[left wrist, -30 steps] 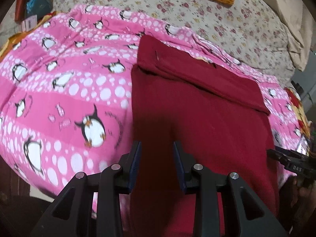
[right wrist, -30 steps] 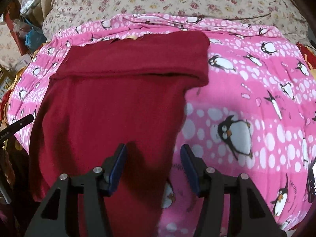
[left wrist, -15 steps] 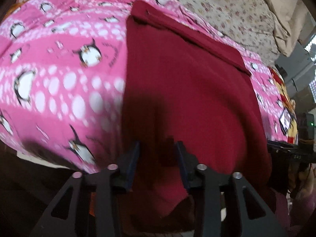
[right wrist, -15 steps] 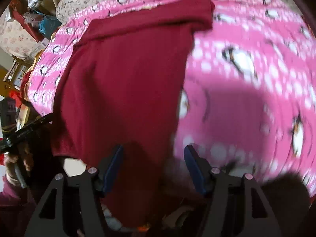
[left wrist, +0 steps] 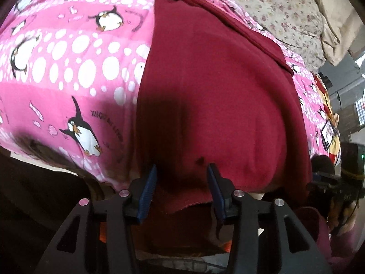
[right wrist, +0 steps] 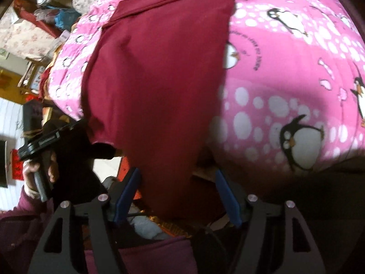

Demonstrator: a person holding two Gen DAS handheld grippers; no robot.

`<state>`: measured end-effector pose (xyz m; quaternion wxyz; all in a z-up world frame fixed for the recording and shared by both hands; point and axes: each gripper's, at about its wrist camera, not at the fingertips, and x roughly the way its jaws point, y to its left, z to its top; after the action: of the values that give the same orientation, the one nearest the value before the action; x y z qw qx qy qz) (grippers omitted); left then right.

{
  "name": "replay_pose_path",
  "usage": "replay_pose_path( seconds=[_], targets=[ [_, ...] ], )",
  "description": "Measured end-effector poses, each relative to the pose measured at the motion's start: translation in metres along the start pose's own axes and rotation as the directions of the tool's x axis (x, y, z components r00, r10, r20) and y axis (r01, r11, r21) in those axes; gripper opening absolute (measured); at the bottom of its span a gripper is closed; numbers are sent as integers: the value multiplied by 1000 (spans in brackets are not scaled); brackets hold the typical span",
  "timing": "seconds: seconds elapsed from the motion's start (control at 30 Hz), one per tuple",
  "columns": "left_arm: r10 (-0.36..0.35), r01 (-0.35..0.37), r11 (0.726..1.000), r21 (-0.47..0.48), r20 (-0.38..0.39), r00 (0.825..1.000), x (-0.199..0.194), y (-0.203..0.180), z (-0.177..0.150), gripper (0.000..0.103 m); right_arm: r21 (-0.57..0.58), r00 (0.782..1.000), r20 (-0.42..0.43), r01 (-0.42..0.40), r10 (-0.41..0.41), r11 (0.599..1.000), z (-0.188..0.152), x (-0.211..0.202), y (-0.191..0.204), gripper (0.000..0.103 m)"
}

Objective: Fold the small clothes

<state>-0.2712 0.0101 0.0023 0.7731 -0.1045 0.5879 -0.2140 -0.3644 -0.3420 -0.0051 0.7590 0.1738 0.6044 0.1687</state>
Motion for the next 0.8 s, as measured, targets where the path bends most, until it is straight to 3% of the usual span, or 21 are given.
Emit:
replay_pose_path(
  seconds=[0.2,0.37,0.4,0.47,0.63,0.8],
  targets=[
    [-20,19,999,-29,-25,999,15,4,5,26,39,999,-30,-21,22,999,-1,21,-2,73],
    [-26,25,999,-47,-22,999,20,3,8,27,16,1000,-6,-30,30,999,2,20,1,37],
    [-30,29,999,-44,-23,999,19,3,8,26,8,999,0,-35,35,999,2,19,3,34],
    [-37,36,999,-31,-23,999,17,4,6,3,-1,999,15,-40,40,999,1,16,4,25],
    [-126,126,992,-12,-13,992,-10,4,5,0,-18,993,67,-96,97,995,4,0,5,19],
    [-202,200,979,33,90,975,-63,-5,22,0,-3,964,157,-218,216,976,16,-32,-5,17]
  ],
)
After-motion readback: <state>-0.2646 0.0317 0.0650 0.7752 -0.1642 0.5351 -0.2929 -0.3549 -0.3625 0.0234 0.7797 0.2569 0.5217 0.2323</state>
